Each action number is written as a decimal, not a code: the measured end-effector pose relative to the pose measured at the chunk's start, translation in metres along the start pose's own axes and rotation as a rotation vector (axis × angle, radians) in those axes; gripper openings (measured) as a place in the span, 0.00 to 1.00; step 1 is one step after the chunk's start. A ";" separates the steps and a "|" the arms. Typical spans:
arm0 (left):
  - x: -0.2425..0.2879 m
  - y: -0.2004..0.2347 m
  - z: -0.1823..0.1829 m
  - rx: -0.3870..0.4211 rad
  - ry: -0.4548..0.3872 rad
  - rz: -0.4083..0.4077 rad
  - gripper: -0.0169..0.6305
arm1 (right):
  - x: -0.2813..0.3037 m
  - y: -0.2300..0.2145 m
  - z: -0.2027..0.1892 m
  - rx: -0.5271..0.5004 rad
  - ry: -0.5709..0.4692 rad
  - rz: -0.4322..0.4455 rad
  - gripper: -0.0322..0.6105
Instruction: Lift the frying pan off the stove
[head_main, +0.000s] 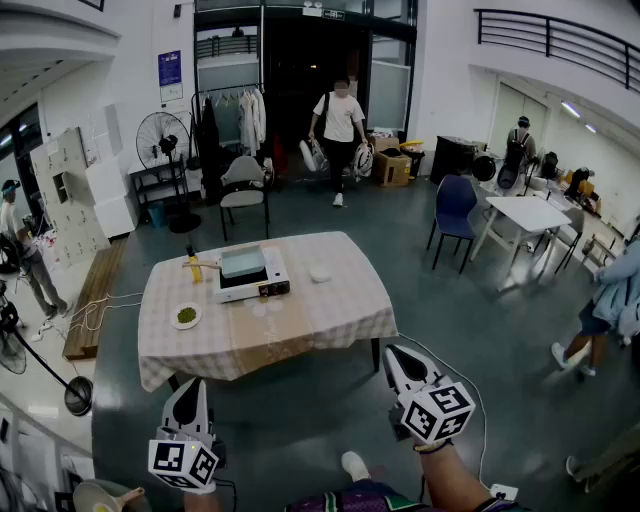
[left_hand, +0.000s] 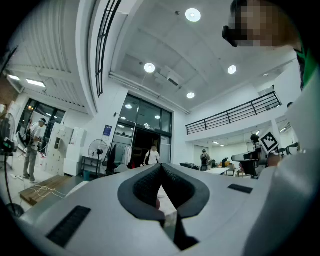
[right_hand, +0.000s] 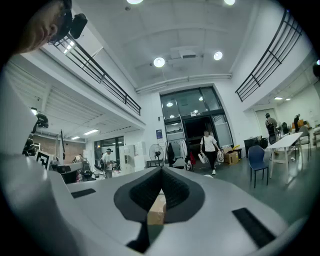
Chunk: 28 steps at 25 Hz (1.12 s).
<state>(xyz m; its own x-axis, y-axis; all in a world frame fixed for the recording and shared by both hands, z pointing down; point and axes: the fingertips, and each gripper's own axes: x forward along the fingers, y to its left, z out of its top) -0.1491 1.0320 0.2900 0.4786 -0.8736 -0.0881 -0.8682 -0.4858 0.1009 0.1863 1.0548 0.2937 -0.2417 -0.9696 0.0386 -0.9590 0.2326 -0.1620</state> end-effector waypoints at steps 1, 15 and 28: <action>0.001 0.001 -0.001 0.000 0.001 0.000 0.06 | 0.001 0.001 -0.001 -0.001 0.000 0.000 0.06; -0.003 0.015 -0.008 -0.005 -0.006 0.001 0.06 | 0.009 0.016 -0.006 -0.031 0.000 -0.005 0.06; -0.022 0.087 -0.032 -0.038 0.017 0.026 0.06 | 0.055 0.081 -0.037 -0.008 0.031 0.060 0.06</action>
<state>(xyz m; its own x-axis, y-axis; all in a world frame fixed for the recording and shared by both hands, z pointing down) -0.2312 1.0083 0.3321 0.4581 -0.8863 -0.0686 -0.8751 -0.4632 0.1403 0.0896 1.0234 0.3191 -0.3028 -0.9512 0.0595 -0.9438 0.2906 -0.1574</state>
